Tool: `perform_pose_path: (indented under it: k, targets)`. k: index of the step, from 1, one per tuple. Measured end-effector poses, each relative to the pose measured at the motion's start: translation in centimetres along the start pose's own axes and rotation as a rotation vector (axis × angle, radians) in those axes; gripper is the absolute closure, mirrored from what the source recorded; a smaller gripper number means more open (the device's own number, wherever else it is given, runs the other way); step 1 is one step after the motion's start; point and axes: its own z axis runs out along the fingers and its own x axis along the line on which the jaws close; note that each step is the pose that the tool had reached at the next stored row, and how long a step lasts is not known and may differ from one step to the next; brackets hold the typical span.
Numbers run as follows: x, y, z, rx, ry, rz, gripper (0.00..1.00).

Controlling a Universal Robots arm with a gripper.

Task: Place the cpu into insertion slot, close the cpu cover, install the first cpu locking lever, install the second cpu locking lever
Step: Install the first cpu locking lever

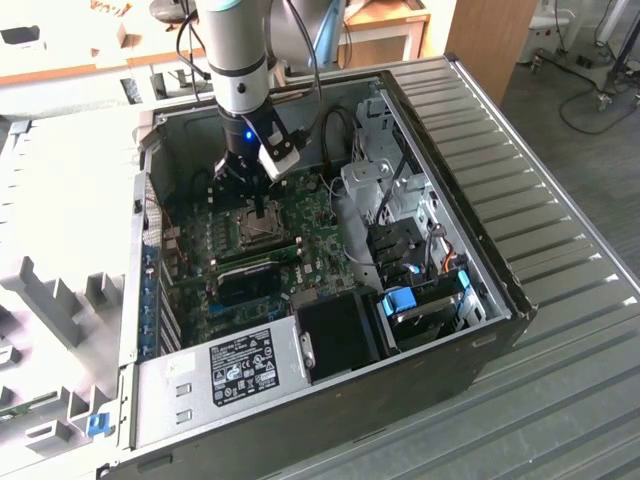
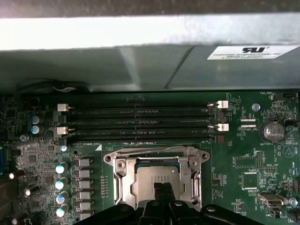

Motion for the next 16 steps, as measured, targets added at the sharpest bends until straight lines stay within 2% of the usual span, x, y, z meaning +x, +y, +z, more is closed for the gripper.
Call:
perform_pose_path:
  k: [16]
  targets:
    - [-0.02,-0.41,0.0,-0.0005,0.0,0.0,0.89]
